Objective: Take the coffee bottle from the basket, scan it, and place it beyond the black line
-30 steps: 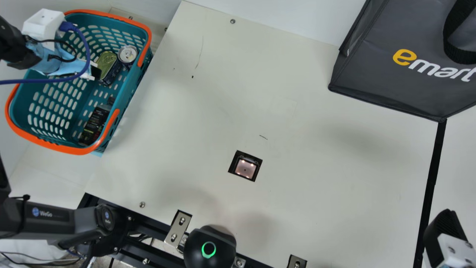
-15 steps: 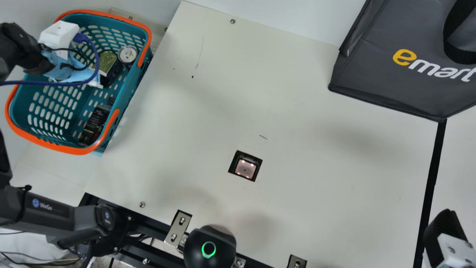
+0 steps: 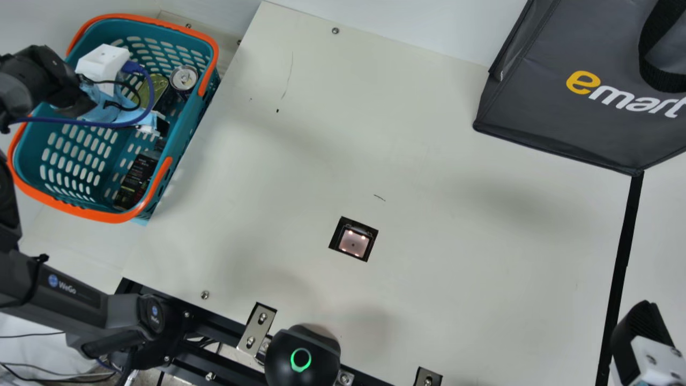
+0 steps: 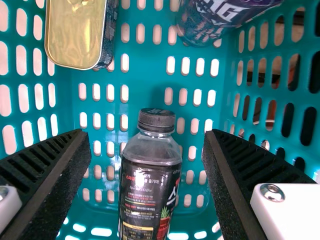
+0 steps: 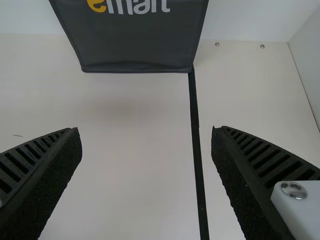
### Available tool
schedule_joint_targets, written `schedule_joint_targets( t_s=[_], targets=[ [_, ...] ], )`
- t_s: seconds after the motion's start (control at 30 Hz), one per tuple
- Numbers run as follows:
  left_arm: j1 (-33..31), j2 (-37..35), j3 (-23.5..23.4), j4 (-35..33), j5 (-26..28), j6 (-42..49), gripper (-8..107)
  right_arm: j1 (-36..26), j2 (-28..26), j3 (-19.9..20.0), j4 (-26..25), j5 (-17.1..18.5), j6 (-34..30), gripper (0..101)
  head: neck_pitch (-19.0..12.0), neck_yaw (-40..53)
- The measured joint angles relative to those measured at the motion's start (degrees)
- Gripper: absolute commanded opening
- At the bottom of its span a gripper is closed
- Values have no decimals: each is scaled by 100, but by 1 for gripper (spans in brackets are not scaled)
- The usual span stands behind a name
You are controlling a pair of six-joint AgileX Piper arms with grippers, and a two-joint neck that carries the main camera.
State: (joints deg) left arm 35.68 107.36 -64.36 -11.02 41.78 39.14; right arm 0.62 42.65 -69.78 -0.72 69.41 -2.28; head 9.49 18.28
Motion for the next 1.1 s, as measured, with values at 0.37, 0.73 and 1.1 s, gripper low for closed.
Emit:
schedule_joint_targets(
  t_s=[0.37, 0.73, 1.1],
  targets=[
    [-56, 456, 49, -20, -311, -99, 90, 0, 0, 0, 0, 0, 0, 91, 0, 0],
    [-58, 951, 75, 28, -766, -78, 90, 0, 0, 0, 0, 0, 0, 91, 0, 0],
    [-58, 1368, -35, 39, -1034, -107, 90, 0, 0, 0, 0, 0, 0, 91, 0, 0]
  ],
)
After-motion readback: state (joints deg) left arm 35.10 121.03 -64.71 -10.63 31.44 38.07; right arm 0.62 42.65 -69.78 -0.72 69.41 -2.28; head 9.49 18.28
